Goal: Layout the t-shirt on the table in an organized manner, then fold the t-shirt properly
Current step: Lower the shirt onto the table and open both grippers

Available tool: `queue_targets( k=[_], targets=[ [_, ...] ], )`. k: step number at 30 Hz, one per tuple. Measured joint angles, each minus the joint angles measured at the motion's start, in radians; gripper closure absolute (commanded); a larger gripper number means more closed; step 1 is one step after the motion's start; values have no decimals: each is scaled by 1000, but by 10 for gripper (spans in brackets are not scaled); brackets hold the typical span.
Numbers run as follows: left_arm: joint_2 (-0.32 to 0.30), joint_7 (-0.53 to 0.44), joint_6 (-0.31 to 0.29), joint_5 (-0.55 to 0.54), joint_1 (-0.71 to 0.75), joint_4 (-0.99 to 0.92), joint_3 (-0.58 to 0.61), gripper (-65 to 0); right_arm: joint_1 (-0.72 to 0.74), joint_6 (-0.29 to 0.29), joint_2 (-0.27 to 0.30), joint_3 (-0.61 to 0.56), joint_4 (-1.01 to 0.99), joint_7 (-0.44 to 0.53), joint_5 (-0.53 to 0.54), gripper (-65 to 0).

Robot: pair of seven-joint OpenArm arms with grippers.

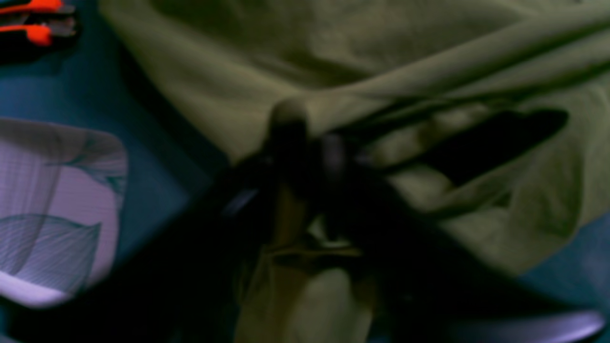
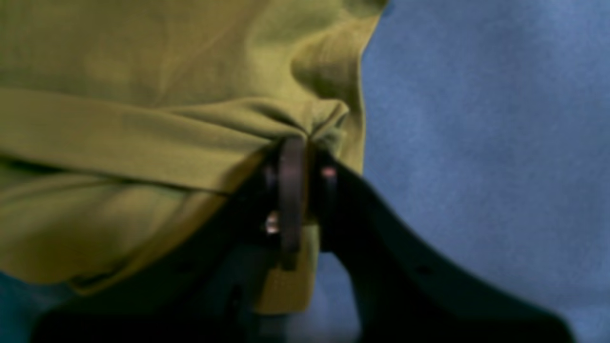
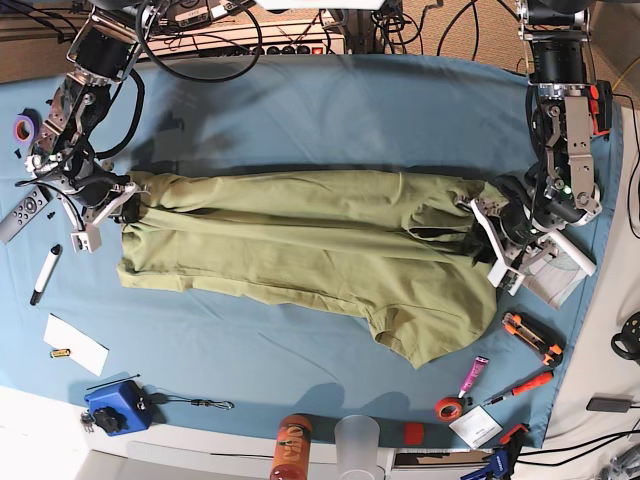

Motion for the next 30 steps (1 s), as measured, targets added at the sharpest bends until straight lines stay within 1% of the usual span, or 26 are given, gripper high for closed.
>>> queue_targets(
  k=[1,2,3,4,5,7,9,10,11,12,14,15,18,20,21,23,25,26,27,29,30],
  targets=[
    [0,0,5,0,0,0,0,-296,0,0,0,0,0,-5,10,-168],
    [0,0,12,0,0,0,0,-296,0,0,3,0,0,-11,37,-171],
    [0,1,52,-8,0,0,0,-296,0,0,8,0,0,-17,69,-172],
    [0,2,69,-30,0,2,0,-296,0,0,17,0,0,-34,110,-171],
    [0,19,103,-43,1,12,0,-296,0,-1,29,0,6,-53,150,-171],
    [-2,68,142,-64,0,50,0,-296,0,-4,54,6,34,-74,230,-171],
    [-2,93,144,-68,0,105,0,-295,3,-1,68,39,89,-84,270,-171],
    [-2,111,161,-71,-2,137,-1,-295,6,-2,69,63,122,-89,280,-171],
    [-2,133,164,-72,-4,172,-3,-295,8,-3,69,89,152,-101,295,-171],
    [-2,151,171,-71,-5,203,-8,-295,8,-1,69,113,181,-120,312,-171],
    [-2,181,185,-74,-2,253,-26,-295,8,-1,69,159,228,-187,343,-171],
    [-2,181,187,-73,1,270,-39,-295,8,-1,68,183,243,-215,357,-171],
    [-2,184,187,-72,27,299,-104,-295,8,0,69,258,266,-298,430,-171],
    [-2,227,187,-73,64,311,-165,-295,5,-1,69,311,269,-360,484,-171],
    [-1,238,187,-78,89,315,-202,-295,-4,-1,69,335,269,-377,508,-172],
    [1,260,186,-136,141,319,-288,-295,-45,0,69,362,270,-379,538,-172],
    [1,280,124,-220,189,319,-376,-295,-103,3,68,366,270,-386,531,-175],
    [2,292,96,-259,209,319,-418,-295,-133,23,66,365,270,-389,529,-191],
    [2,297,74,-291,228,319,-460,-295,-163,25,65,364,270,-392,532,-209],
    [4,309,48,-333,250,319,-538,-295,-211,26,65,364,269,-390,531,-248],
    [3,316,33,-351,259,320,-572,-295,-232,26,66,364,270,-390,531,-250]
  ],
)
